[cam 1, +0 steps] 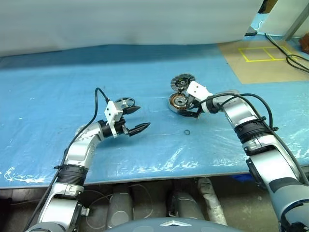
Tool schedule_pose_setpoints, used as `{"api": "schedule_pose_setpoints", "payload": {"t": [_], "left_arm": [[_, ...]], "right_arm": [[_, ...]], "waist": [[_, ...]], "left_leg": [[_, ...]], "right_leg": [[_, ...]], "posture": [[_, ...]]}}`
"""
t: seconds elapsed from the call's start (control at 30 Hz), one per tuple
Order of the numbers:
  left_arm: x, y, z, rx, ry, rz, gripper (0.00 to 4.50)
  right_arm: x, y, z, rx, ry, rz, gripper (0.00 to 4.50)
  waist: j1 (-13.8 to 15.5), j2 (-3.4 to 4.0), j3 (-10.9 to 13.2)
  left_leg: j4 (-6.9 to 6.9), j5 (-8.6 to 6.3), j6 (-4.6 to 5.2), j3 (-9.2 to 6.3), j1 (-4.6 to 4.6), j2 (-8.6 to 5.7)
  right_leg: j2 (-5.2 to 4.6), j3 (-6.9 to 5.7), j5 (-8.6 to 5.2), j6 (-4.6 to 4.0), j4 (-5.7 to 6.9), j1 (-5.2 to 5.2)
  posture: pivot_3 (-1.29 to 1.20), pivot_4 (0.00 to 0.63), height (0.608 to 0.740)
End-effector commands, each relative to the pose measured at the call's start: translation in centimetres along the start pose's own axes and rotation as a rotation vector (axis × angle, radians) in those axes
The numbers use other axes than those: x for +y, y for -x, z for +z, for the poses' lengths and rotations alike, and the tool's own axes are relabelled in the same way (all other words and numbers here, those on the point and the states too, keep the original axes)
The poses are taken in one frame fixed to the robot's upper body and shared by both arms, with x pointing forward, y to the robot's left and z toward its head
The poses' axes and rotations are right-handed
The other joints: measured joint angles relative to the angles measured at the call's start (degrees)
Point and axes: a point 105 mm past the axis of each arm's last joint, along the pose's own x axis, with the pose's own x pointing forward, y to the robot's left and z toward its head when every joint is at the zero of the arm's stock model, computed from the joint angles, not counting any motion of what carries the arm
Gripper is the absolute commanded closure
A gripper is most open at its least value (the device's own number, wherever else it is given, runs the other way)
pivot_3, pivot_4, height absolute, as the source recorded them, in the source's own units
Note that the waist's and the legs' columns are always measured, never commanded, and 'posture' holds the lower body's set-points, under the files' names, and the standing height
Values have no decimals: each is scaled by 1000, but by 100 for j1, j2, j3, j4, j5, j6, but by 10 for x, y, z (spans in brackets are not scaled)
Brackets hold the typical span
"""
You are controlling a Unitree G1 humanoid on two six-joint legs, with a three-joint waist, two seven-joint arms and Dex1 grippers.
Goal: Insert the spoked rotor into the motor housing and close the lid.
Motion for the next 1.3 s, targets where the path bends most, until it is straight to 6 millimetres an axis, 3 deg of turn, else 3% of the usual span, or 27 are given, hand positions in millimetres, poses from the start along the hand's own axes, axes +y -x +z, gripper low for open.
{"api": "schedule_pose_setpoints", "payload": {"t": [0.03,0.5,0.63,0.87,1.1,1.3], "left_arm": [[-4,1,11,-31,-54,-2,0],[-11,-5,13,-21,-54,-24,0],[-10,-7,13,-18,-54,-31,0],[-10,-7,11,-18,-53,-25,0],[-11,-2,8,-9,-56,-16,0],[-10,-4,10,-24,-59,1,0]], "right_arm": [[2,-2,15,-21,83,38,32],[3,11,27,-42,246,37,32],[13,17,26,-43,311,74,32],[29,8,18,-43,271,105,32],[17,4,12,-25,215,43,32],[22,1,6,-1,111,99,32]], "waist": [[0,0,0],[5,0,0],[9,0,0],[-1,0,0],[1,0,0],[2,0,0]], "left_leg": [[0,0,0,1,0,0],[2,-3,39,4,-2,2],[5,-3,39,4,-2,2],[14,-4,38,3,0,3],[20,-13,24,4,2,5],[22,-13,24,4,1,5]], "right_leg": [[0,0,0,0,0,0],[1,0,-2,-3,9,-6],[1,2,-4,-7,19,-9],[0,7,-6,-9,37,-15],[0,14,-11,-17,58,-25],[0,15,-11,-17,59,-26]], "posture": [[0,150,740],[0,150,740],[0,150,740],[0,150,740],[0,150,740],[0,150,740]]}}
